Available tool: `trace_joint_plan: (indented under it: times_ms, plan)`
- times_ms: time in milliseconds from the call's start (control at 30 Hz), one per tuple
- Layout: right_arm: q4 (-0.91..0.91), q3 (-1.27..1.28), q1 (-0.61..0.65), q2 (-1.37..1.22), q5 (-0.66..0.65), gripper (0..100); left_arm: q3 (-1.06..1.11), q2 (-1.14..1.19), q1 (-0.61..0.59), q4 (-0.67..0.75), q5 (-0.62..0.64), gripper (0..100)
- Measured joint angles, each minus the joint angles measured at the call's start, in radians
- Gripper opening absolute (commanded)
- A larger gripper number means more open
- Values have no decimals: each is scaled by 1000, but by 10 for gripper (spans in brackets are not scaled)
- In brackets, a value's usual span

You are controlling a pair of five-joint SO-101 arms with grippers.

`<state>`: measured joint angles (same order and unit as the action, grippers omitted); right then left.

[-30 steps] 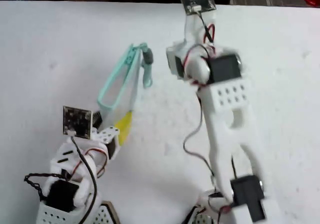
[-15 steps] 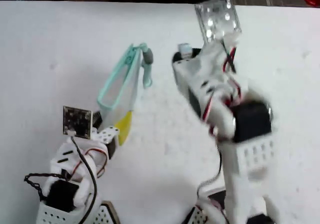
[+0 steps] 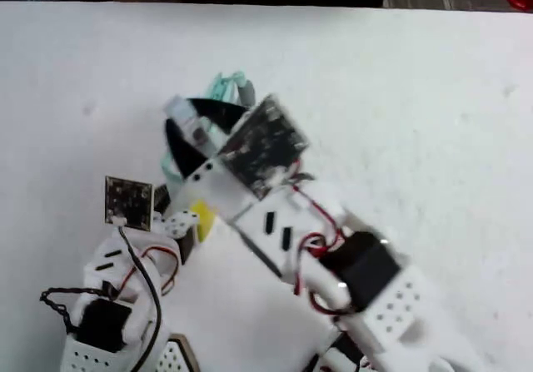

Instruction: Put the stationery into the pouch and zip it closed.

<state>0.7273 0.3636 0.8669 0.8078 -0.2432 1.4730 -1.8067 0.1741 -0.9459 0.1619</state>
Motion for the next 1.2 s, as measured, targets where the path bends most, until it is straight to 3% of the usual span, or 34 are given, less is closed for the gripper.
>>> trace_joint_plan:
  times_ms: [400, 733, 967, 1200]
  plan:
    - [-212, 176, 14, -2, -12, 17, 0, 0, 0, 0, 0, 241]
    - [-239, 190, 6, -54, -12, 22, 0, 0, 0, 0, 0, 241]
    - [-104, 192, 14, 9, -12, 248, 0, 0, 6, 0, 0, 241]
    - [25, 91, -40, 17, -12, 203, 0, 0, 0, 0, 0, 241]
